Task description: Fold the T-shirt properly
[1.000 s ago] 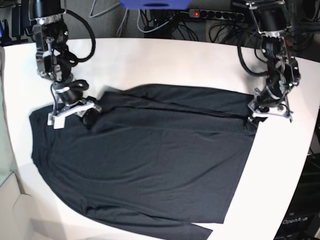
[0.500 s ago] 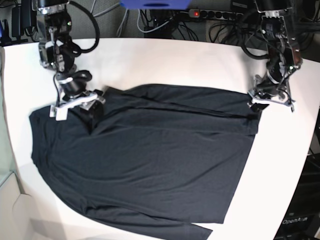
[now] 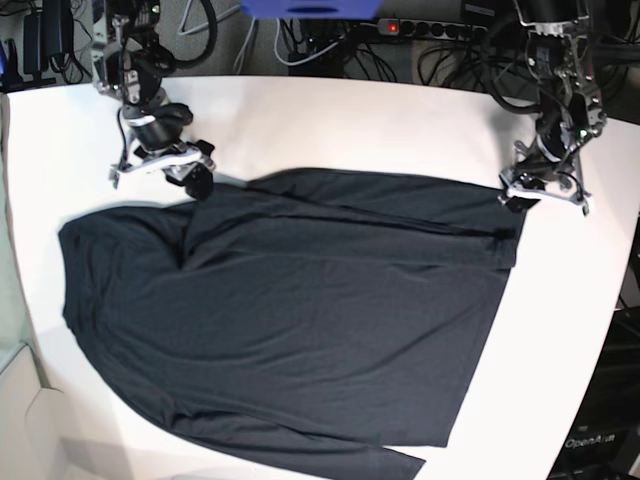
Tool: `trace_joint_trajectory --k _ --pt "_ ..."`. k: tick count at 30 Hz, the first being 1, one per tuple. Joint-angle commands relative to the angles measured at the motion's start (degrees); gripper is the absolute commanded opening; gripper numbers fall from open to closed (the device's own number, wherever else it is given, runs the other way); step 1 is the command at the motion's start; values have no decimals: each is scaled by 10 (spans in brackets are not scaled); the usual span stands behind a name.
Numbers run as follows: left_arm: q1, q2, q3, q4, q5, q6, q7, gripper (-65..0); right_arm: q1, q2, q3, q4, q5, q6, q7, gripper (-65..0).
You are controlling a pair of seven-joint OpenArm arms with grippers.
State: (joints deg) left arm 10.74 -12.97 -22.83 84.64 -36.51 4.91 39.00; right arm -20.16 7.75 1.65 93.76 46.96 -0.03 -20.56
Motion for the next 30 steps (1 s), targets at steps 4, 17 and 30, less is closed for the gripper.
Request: trace_joint_trajectory --k 4,17,30 --pt "-14 -6 -1 0 -3 1 5 -373 6 3 2 7 7 3 8 -333" --pt "-38 -3 23 -45 -4 1 2 -373 32 3 -35 -5 7 3 7 -335" --pt "-46 -2 27 -82 -9 1 3 -603 32 -1 -36 -17 8 3 7 -337"
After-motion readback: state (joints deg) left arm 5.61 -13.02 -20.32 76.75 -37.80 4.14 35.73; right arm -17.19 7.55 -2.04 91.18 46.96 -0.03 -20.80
